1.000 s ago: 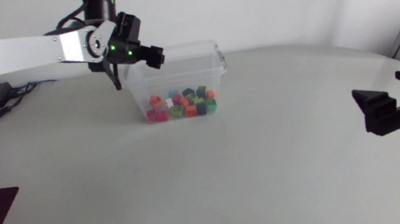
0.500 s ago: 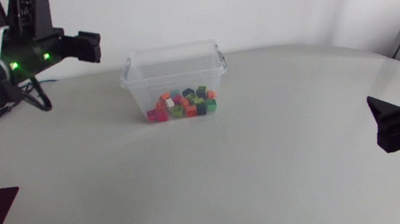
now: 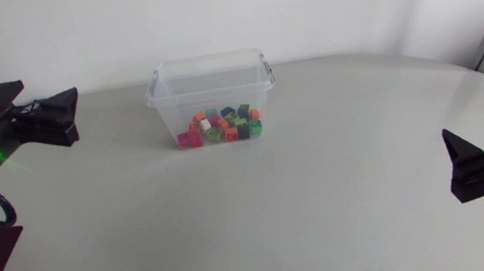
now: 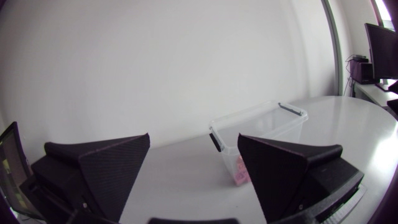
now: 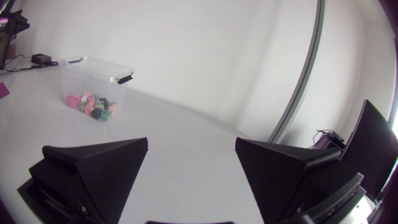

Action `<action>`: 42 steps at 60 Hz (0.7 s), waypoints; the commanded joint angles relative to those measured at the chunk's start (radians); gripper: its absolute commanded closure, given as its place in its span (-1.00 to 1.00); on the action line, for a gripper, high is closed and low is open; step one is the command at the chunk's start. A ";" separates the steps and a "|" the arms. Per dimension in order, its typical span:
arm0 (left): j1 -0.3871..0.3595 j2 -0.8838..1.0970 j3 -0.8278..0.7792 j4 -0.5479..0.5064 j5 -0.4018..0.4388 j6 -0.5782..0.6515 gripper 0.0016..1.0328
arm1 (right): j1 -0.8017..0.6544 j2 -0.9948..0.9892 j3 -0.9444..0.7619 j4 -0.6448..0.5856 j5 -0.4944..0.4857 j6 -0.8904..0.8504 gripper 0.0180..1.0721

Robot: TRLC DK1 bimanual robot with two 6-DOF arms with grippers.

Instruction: Place the duplo bricks in the container

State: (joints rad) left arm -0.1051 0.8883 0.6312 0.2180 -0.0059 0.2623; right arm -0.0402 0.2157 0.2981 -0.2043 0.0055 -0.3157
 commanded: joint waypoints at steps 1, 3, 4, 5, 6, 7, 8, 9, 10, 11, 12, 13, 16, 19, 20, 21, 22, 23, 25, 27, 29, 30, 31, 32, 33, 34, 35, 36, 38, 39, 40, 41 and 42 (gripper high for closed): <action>0.019 -0.063 -0.057 0.018 -0.005 0.011 -0.90 | 0.008 -0.007 -0.042 0.032 0.010 -0.014 -0.93; 0.022 -0.081 -0.074 0.018 -0.005 0.011 -0.90 | 0.008 -0.009 -0.051 0.046 0.010 -0.013 -0.93; 0.024 -0.094 -0.084 0.018 -0.005 0.011 -0.90 | 0.010 -0.010 -0.056 0.052 0.010 -0.013 -0.93; 0.027 -0.103 -0.090 0.017 -0.005 0.011 -0.90 | 0.010 -0.010 -0.062 0.065 0.010 -0.013 -0.93; 0.031 -0.120 -0.102 0.017 -0.005 0.011 -0.90 | 0.010 -0.010 -0.065 0.072 0.010 -0.014 -0.93; 0.031 -0.134 -0.116 0.018 -0.005 0.011 -0.90 | 0.010 -0.010 -0.070 0.078 0.010 -0.013 -0.93; 0.031 -0.150 -0.126 0.020 -0.005 0.011 -0.90 | 0.010 -0.009 -0.073 0.086 0.010 -0.013 -0.93; 0.033 -0.169 -0.140 0.020 -0.005 0.011 -0.90 | 0.010 -0.010 -0.077 0.094 0.010 -0.013 -0.93; 0.035 -0.178 -0.146 0.020 -0.005 0.011 -0.90 | 0.010 -0.010 -0.079 0.097 0.010 -0.013 -0.93; 0.038 -0.200 -0.159 0.020 -0.005 0.011 -0.90 | 0.014 -0.012 -0.085 0.105 0.010 -0.011 -0.93; 0.039 -0.210 -0.165 0.020 -0.005 0.011 -0.90 | 0.017 -0.012 -0.086 0.109 0.010 -0.011 -0.93; 0.044 -0.223 -0.172 0.020 -0.005 0.011 -0.90 | 0.020 -0.012 -0.090 0.114 0.011 -0.011 -0.93; 0.053 -0.256 -0.194 0.018 -0.005 0.008 -0.90 | 0.028 -0.016 -0.096 0.125 0.013 -0.010 -0.93; 0.056 -0.292 -0.217 0.018 -0.003 0.003 -0.90 | 0.037 -0.026 -0.105 0.134 0.016 -0.006 -0.93; 0.056 -0.295 -0.219 0.018 -0.003 0.002 -0.90 | 0.039 -0.027 -0.106 0.135 0.016 -0.006 -0.93; 0.056 -0.304 -0.228 0.018 -0.003 0.002 -0.90 | 0.042 -0.030 -0.109 0.138 0.017 -0.006 -0.93; 0.056 -0.307 -0.229 0.018 -0.003 0.002 -0.90 | 0.043 -0.033 -0.114 0.141 0.022 -0.006 -0.93; 0.058 -0.318 -0.238 0.017 -0.003 -0.001 -0.90 | 0.049 -0.036 -0.120 0.148 0.024 -0.006 -0.93; 0.058 -0.330 -0.249 0.015 -0.003 -0.005 -0.90 | 0.057 -0.038 -0.129 0.158 0.036 -0.006 -0.93; 0.056 -0.339 -0.258 0.015 -0.003 -0.011 -0.90 | 0.065 -0.039 -0.143 0.172 0.042 -0.008 -0.93; 0.056 -0.348 -0.272 0.015 -0.003 -0.014 -0.90 | 0.065 -0.041 -0.155 0.184 0.045 -0.013 -0.93; 0.056 -0.354 -0.278 0.015 -0.003 -0.015 -0.90 | 0.065 -0.044 -0.160 0.186 0.047 -0.013 -0.93; 0.058 -0.358 -0.284 0.015 -0.003 -0.015 -0.90 | 0.065 -0.049 -0.168 0.187 0.048 -0.013 -0.93; 0.058 -0.364 -0.291 0.015 -0.002 -0.017 -0.90 | 0.066 -0.056 -0.174 0.190 0.050 -0.014 -0.93; 0.058 -0.370 -0.298 0.017 -0.002 -0.026 -0.90 | 0.066 -0.064 -0.182 0.190 0.050 -0.014 -0.93; 0.058 -0.371 -0.301 0.017 -0.002 -0.029 -0.90 | 0.066 -0.067 -0.185 0.190 0.050 -0.016 -0.93; 0.058 -0.374 -0.307 0.017 -0.002 -0.035 -0.90 | 0.066 -0.072 -0.189 0.190 0.050 -0.016 -0.93; 0.058 -0.376 -0.309 0.017 -0.002 -0.035 -0.90 | 0.066 -0.079 -0.194 0.190 0.051 -0.017 -0.93; 0.059 -0.387 -0.326 0.020 -0.002 -0.040 -0.90 | 0.066 -0.096 -0.206 0.189 0.051 -0.022 -0.93; 0.059 -0.393 -0.331 0.018 -0.002 -0.041 -0.90 | 0.066 -0.103 -0.210 0.189 0.051 -0.022 -0.93; 0.060 -0.402 -0.336 0.014 -0.002 -0.045 -0.90 | 0.066 -0.105 -0.211 0.189 0.050 -0.017 -0.93; 0.061 -0.410 -0.341 0.010 -0.001 -0.049 -0.90 | 0.065 -0.107 -0.213 0.190 0.049 -0.011 -0.93; 0.062 -0.418 -0.346 0.006 -0.001 -0.052 -0.90 | 0.065 -0.109 -0.214 0.190 0.048 -0.006 -0.93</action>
State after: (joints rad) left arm -0.0528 0.5018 0.3222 0.2192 -0.0059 0.2424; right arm 0.0189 0.1246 0.1116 -0.0257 0.0498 -0.3191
